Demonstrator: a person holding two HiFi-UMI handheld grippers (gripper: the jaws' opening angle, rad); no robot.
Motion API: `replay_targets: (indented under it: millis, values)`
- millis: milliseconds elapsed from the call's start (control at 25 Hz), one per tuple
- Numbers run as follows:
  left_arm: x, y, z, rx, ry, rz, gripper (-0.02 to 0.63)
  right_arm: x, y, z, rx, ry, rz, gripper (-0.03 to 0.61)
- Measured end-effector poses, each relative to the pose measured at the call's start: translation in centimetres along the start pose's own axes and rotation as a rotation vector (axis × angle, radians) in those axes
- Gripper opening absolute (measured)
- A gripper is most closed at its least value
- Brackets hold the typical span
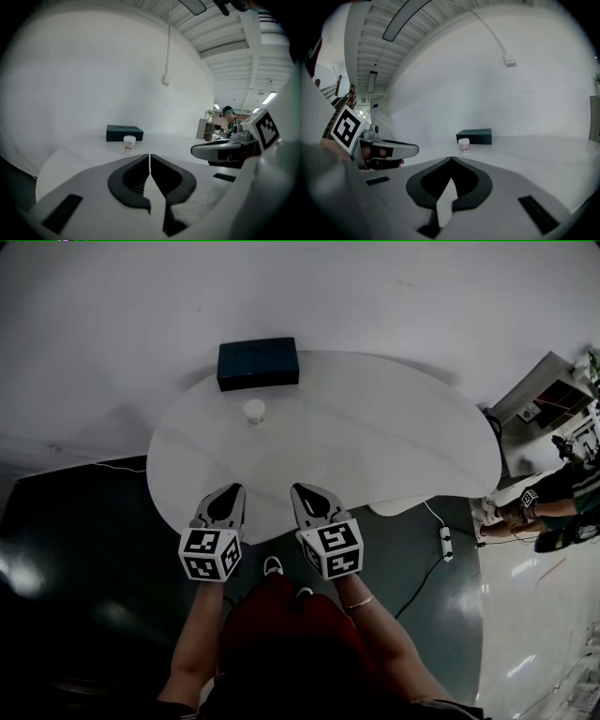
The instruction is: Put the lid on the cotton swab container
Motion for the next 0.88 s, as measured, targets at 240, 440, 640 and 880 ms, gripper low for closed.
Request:
replay_targets:
  millis: [240,440,640,880]
  values:
    - [-3.0,-1.2,2.2,0.010,0.034,0.006,0.026,-2.7,-0.8,-1.2,-0.015,0.020,0.006,0.014]
    - [-4.6,-1.3,3.6,0.022,0.053,0.013,0.026,-4.4,-1.0,-1.5,-0.011,0.029,0.004,0.014]
    - [-6.1,-1.7,4.6,0.020,0.065,0.022,0.026,-6.0,-1.2,-2.0,-0.009,0.038,0.021,0.014]
    - [-7.2,-2.1,5.9,0.027,0.061,0.031,0.026,-7.5,-1.7,-2.1,-0.004,0.030,0.032,0.014]
Point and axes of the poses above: the fingertips, and each gripper's own axes: x forward along the fingers, z to its right, y out of its top, the point moved 9 cm from there along -x, backward along the fingers, and after that the axes turned 2 degrees about y, right-handed, at the moved point
